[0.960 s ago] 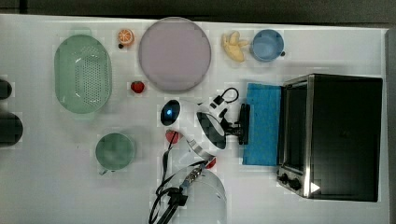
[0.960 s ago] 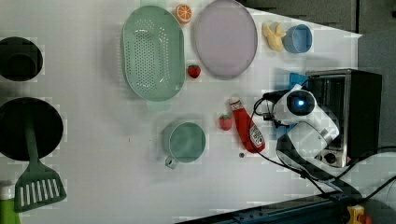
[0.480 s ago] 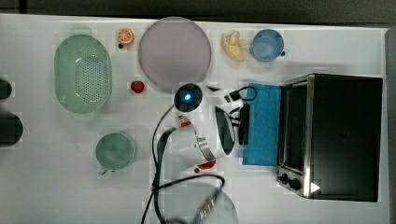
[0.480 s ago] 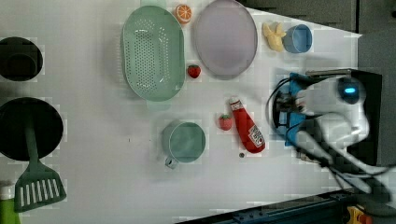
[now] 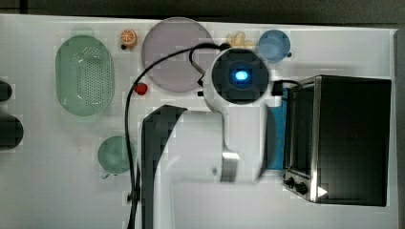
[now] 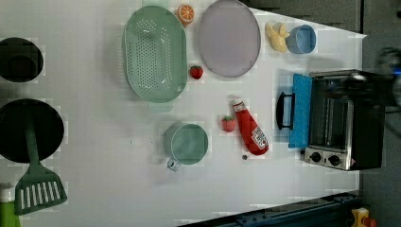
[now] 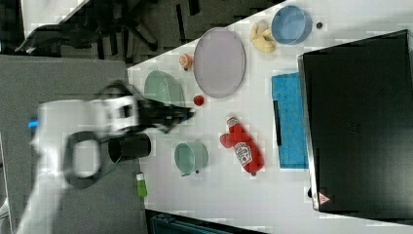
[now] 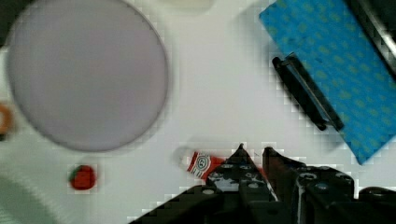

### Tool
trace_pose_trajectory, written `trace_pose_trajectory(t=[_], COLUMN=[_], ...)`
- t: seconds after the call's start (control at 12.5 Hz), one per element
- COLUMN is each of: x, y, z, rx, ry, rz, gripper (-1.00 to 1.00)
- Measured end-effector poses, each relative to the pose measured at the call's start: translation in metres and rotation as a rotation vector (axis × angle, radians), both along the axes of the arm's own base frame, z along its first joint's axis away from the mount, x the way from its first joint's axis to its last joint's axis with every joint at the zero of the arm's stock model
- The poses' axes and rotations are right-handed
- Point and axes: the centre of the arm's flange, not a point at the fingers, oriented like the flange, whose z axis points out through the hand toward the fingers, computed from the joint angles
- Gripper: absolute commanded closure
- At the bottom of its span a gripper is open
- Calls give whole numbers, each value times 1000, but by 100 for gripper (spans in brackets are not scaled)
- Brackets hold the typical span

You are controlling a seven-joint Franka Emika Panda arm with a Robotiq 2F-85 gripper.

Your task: Flap open oven.

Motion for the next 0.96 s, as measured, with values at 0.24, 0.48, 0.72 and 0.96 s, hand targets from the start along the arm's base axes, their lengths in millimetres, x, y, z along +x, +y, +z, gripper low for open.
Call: trace_pose_trajectory(t=[0.24,0.48,0.72,0.96], x=[-25,-50,-50,-37], y=[-17,-24,-26,-23], z=[111,171,177,153], rx=[22,29,26,20], ry=[17,40,28,75], rz=[-39,-48,-54,-62], gripper=[65,65,65,65])
